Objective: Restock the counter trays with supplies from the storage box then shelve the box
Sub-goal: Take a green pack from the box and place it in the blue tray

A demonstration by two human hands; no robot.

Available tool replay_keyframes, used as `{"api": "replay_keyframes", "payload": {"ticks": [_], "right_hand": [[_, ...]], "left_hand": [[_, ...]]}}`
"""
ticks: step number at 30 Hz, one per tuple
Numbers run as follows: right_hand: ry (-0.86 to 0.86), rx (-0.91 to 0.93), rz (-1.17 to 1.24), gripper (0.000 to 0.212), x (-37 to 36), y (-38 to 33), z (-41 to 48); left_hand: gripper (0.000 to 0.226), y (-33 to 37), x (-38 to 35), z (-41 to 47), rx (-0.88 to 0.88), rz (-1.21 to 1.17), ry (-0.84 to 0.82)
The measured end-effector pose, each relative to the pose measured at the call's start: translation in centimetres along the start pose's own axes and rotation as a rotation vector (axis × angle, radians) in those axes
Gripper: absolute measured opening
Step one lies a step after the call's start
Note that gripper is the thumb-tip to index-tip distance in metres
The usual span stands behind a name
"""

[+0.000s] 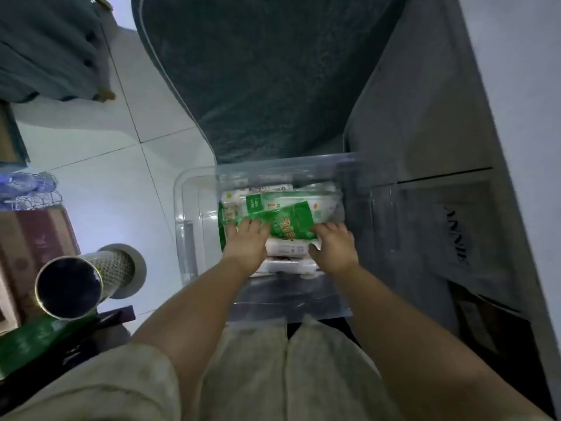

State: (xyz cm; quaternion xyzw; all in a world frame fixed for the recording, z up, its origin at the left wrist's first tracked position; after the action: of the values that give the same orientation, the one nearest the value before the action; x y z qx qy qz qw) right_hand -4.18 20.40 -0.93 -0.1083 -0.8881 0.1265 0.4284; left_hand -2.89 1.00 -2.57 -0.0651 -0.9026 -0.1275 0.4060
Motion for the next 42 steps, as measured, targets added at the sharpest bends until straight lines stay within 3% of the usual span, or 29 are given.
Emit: {"api": "replay_keyframes", "payload": {"ticks": [10, 15, 20, 22, 25, 27, 29, 34, 38, 42], "right_hand": [[-0.063, -0.050, 0.008, 0.039, -1.9, 3.3, 6.0], [-0.034, -0.031, 0.141, 0.036, -1.4, 4.5, 5.7], [0.063, -0.069, 0.227, 0.030, 0.3, 5.7, 5.0], [0.141, -0.089, 0.190, 0.029, 0.8, 6.2, 5.1], [0.194, -0.082, 0.204, 0.027, 1.0, 6.5, 5.3], [0.181, -0.058, 0.203, 0.027, 0.9, 6.5, 5.5], [0.181, -0.041, 0.200, 0.027, 0.8, 6.5, 5.7], [0.208, -0.026, 0.205, 0.025, 1.6, 6.3, 4.9], [0.199, 0.028, 0.244, 0.022, 3.2, 5.9, 3.3], [0.266, 0.167, 0.230, 0.023, 6.5, 4.6, 0.9]], "left_hand": [[0.056, -1.0, -3.1, 7.3, 0.321, -0.200, 0.018], [0.046, 0.0, -2.5, 7.9, 0.238, -0.119, 0.019], [0.021, 1.8, 0.5, 8.7, 0.021, -0.215, 0.356], [0.026, 2.7, 1.0, 9.9, -0.047, -0.214, 0.327], [0.054, 3.7, 0.3, 11.4, -0.055, -0.157, 0.114], [0.075, 3.7, 0.1, 11.8, -0.005, -0.115, 0.118], [0.081, 3.5, 0.2, 12.0, 0.059, -0.090, 0.158], [0.049, 4.2, 0.2, 11.5, 0.086, -0.039, 0.145], [0.038, 4.9, 0.9, 9.6, 0.073, -0.073, 0.126], [0.031, 4.8, 4.1, 6.3, 0.064, -0.088, 0.251]]}}
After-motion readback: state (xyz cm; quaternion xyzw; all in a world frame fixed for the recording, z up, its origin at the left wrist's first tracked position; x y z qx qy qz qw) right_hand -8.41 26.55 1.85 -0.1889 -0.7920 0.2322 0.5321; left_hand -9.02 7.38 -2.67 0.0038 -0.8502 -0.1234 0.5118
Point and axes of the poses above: each hand's wrist, its own z-axis towards the middle knuckle, its own x-axis out of the back of the hand, y = z × x, the point moved 4 cm from there along z, towards the middle knuckle, and after that the axes turned 2 degrees about -x, right-handed, at the moved point
